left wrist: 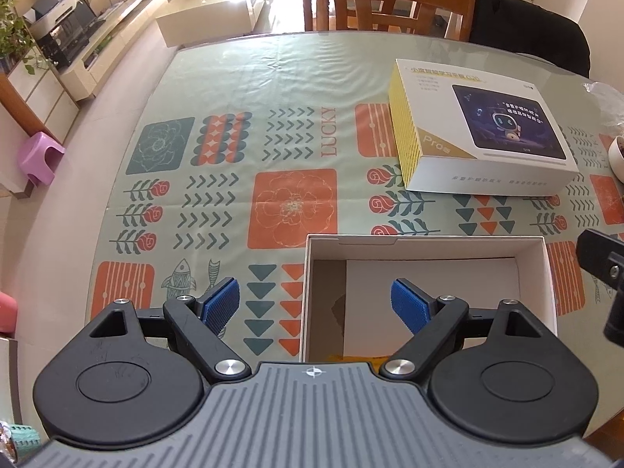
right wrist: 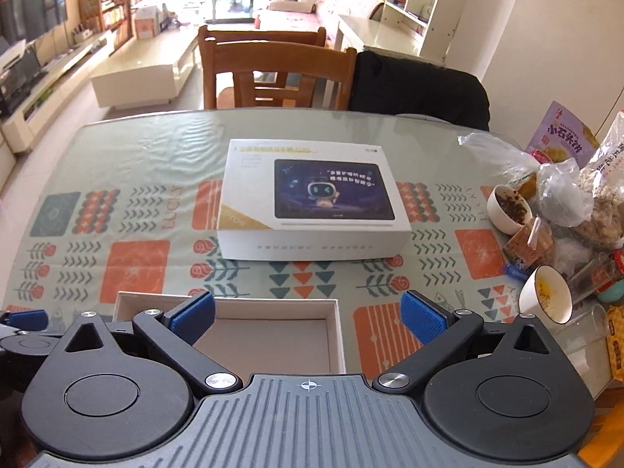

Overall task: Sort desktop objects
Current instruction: 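Lower the packet beside the first one and open the right tool, then move both tools away from the tray toward the white tablet box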

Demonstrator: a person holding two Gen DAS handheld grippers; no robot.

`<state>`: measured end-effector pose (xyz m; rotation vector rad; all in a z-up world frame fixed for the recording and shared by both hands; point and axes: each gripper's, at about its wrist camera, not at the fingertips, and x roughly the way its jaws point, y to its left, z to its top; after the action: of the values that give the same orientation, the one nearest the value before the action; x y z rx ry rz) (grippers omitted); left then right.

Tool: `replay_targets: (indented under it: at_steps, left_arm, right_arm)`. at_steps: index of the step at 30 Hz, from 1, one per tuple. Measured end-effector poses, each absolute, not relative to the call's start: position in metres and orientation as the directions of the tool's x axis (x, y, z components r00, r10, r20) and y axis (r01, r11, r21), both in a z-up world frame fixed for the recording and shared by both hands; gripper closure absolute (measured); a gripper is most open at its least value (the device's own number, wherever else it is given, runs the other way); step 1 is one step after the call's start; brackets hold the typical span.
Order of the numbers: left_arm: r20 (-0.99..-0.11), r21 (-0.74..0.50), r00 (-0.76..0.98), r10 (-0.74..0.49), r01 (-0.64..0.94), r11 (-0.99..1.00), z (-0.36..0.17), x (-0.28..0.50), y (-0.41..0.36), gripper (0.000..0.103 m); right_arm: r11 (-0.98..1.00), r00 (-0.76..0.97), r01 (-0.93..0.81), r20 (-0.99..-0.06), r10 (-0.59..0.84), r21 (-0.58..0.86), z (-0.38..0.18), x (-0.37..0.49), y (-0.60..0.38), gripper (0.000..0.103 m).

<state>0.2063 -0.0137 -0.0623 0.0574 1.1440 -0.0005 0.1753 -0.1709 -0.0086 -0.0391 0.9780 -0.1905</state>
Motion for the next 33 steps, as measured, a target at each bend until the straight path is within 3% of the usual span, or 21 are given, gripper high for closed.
replay_targets:
  at_steps: [33]
  left_arm:
    - [-0.896, 0.060, 0.445, 0.001, 0.119, 0.991, -0.045, 0.182, -0.069, 0.000]
  right_arm:
    - [0.963, 0.577, 0.253, -0.785, -0.224, -0.089, 0.023, 0.139, -0.216, 0.000]
